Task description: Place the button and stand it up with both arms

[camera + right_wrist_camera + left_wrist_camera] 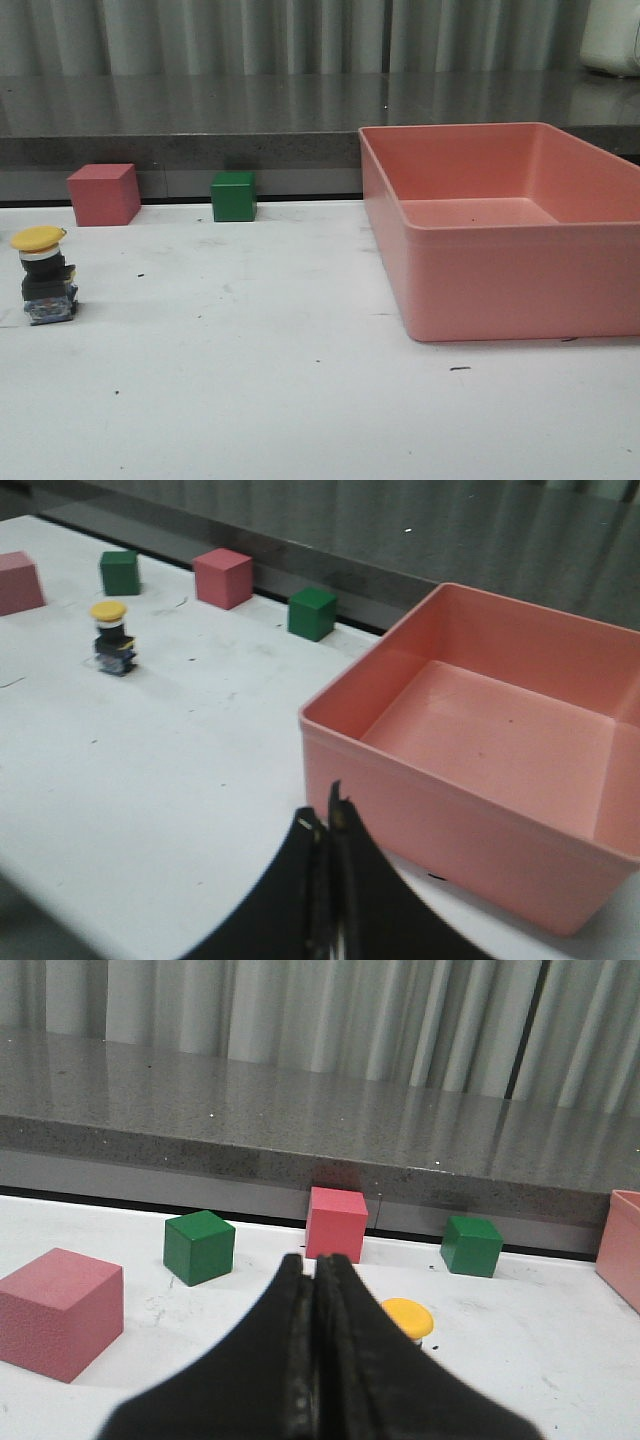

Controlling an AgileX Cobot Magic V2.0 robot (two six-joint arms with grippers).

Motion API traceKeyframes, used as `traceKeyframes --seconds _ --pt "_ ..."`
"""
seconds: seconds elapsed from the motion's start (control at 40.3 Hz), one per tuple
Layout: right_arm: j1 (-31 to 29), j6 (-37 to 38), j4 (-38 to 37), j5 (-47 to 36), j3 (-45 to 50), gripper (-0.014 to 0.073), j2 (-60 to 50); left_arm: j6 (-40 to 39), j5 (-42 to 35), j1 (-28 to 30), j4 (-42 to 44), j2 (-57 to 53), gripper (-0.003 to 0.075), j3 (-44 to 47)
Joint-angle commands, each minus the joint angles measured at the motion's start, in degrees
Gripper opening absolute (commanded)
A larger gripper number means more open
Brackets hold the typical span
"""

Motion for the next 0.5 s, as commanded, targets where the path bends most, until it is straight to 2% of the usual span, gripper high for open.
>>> traceKeyframes --seconds 0.0,0.397,0.471 --pt "-4.1 -0.5 0.6 -12.2 5.1 -0.0068 -2.2 -0.1 -5.0 -0.3 0.1 -1.4 -0.002 0.9" --pt "-19.6 -0.5 1.2 -29.6 17.6 -0.0068 -6.5 -0.1 -5.0 -0.3 0.1 -1.4 -0.002 0.9" --pt "-21.1 -0.5 1.2 -29.6 17.7 -0.0068 -6.5 -0.1 -5.0 -0.3 0.1 -1.4 -0.002 0.9"
